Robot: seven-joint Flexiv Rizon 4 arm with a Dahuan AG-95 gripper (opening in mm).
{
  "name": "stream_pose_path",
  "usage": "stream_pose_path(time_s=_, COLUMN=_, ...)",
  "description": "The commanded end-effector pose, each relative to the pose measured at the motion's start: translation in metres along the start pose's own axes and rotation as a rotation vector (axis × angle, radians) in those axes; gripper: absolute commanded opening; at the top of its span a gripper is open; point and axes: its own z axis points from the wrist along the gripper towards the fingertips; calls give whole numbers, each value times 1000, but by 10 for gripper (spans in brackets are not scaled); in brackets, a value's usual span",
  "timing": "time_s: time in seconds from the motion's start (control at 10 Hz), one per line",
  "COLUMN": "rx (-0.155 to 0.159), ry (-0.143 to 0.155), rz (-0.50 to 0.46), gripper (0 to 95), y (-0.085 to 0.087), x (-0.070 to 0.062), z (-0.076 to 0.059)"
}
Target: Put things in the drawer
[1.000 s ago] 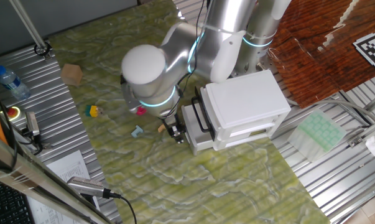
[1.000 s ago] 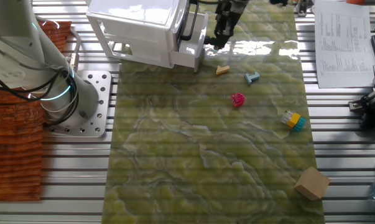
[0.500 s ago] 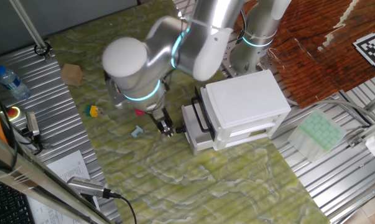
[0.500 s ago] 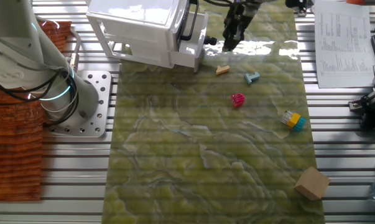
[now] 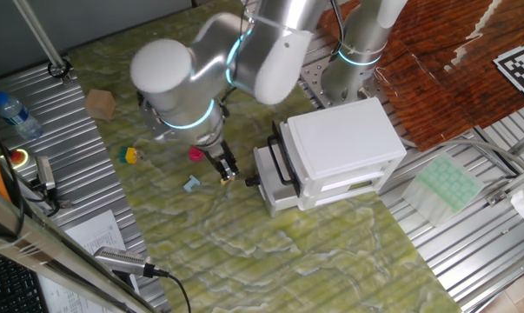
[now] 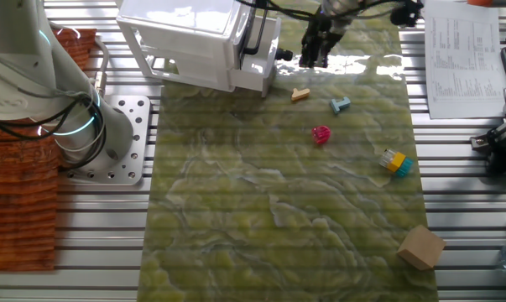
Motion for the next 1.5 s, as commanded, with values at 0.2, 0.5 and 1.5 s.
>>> stream_pose_path(time_s=0.2, rx=39, ry=8, rz=2, gripper=0, y=0, x=11, z=7)
stream_pose_path(time_s=0.5, rx=28, ry=28, rz=-38, gripper=0, y=-4, x=19, z=13)
stream_pose_path(time_s=1.5, rx=-19, ry=180, rz=-96, gripper=0, y=-4, x=38, z=24)
